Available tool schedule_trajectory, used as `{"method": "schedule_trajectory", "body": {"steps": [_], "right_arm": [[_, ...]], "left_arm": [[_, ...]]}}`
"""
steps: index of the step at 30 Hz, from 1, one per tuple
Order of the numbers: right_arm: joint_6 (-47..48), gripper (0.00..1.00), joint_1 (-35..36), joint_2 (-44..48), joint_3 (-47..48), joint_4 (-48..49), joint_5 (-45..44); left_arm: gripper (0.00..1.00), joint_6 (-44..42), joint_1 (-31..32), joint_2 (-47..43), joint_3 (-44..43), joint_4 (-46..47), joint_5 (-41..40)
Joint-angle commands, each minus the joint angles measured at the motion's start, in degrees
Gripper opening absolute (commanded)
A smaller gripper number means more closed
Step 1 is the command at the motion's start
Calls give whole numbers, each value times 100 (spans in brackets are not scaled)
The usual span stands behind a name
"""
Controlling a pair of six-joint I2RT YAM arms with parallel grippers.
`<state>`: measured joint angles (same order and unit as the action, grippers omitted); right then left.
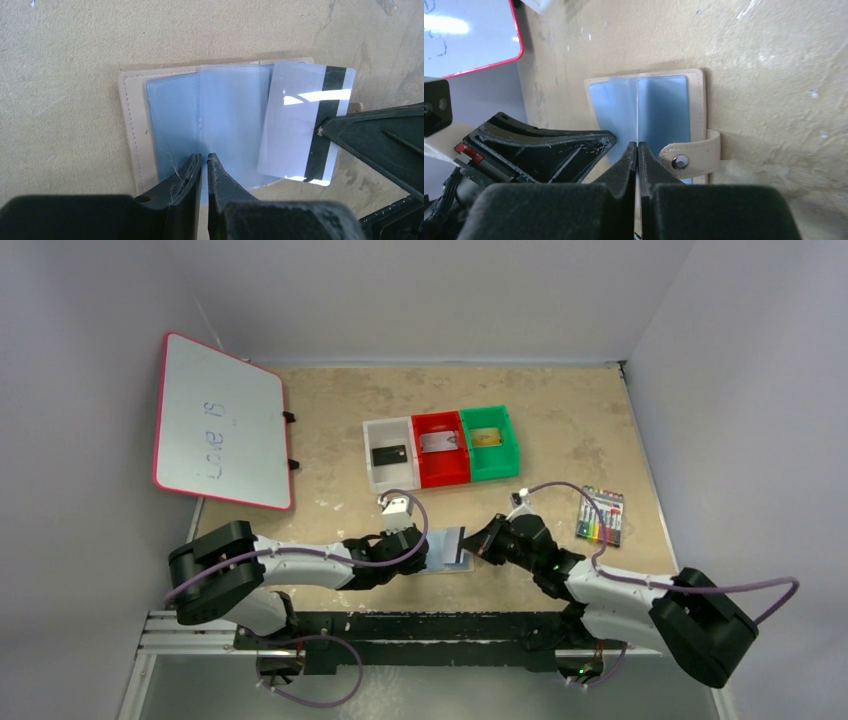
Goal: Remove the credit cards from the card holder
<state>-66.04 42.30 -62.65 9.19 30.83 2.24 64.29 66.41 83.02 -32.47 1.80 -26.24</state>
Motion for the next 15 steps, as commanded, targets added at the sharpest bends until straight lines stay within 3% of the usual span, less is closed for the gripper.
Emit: {"method": "schedule_trajectory", "body": {"steps": [1,15], "right_arm": [[326,0,-38,443,333,-940,-519],[742,0,-38,1922,325,-1759,-779]], "left_arm": [[9,-150,29,27,-149,-295,-4],[10,-241,30,-106,-171,-172,-107]]}}
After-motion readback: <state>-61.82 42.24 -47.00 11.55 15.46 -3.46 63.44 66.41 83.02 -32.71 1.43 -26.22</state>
